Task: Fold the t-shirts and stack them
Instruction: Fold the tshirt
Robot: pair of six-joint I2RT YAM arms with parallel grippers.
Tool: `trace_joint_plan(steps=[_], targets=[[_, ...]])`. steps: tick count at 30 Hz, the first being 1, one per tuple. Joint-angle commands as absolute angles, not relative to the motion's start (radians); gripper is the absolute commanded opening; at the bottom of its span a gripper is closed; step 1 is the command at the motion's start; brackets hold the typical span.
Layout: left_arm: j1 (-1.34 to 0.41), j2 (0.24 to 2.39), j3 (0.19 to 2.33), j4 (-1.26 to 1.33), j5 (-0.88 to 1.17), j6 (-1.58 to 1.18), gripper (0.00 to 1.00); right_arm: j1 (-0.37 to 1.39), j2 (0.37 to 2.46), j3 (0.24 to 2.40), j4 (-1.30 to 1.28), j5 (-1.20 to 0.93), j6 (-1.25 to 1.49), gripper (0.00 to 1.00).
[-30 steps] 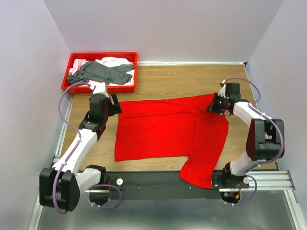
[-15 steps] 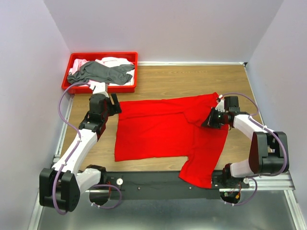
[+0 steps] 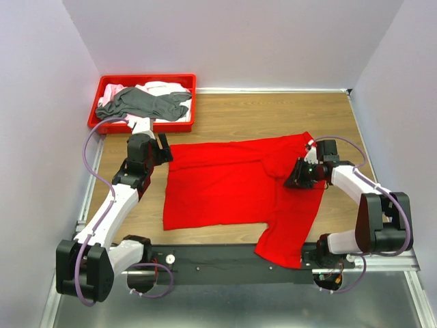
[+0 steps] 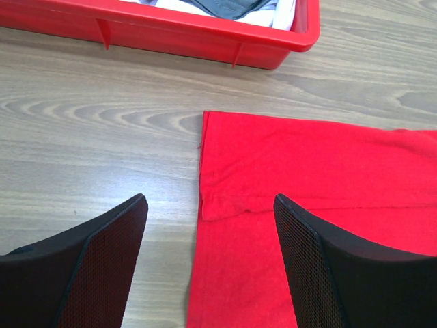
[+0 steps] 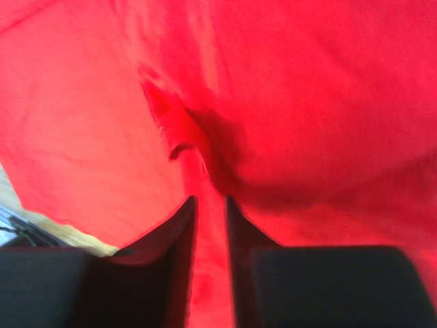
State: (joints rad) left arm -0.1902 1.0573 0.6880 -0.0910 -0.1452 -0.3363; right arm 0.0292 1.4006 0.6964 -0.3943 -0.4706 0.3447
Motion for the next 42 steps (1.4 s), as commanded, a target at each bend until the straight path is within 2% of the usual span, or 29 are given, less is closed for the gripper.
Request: trace_joint_plan(steps=[1,9,14,22,28,32,34,36,37,42], targets=[[-0.195,1.061,0.684,-0.064,-0.130,-0.321,0.82,0.038,1.352,0.707,-0.528,-0.405,0.330,0.39],[-0.195,1.060,0.687,-0.063,-0.127,-0.321,0.82,0.040,1.328,0.768,-0.477,-0.425,0.324,0.63],[-0.195,1.054,0.681,-0.063,-0.127,-0.318,0.82,0.054,1.402,0.778,-0.351,-0.517,0.360,0.63],[-0.195,1.054,0.683,-0.063,-0.124,-0.316,0.82,0.156,1.537,0.799,-0.247,-0.528,0.365,0.62],[-0.195,1.049,0.684,-0.063,-0.132,-0.314,0.82,0.239,1.485,0.721,-0.288,-0.552,0.416,0.60],[-0.195,1.060,0.687,-0.061,-0.117,-0.316,0.82,0.238,1.334,0.727,-0.411,-0.381,0.388,0.57],[-0.195,1.066,0.690,-0.063,-0.110,-0.314,0.82,0.239,1.257,0.758,-0.449,-0.197,0.422,0.52],[-0.193,1.069,0.692,-0.063,-0.107,-0.313,0.82,0.227,1.233,0.781,-0.477,0.014,0.494,0.51],[-0.195,1.069,0.692,-0.064,-0.109,-0.311,0.82,0.215,1.232,0.781,-0.483,0.055,0.514,0.51],[-0.196,1.048,0.678,-0.063,-0.110,-0.311,0.81,0.054,1.298,0.759,-0.463,-0.050,0.593,0.56]])
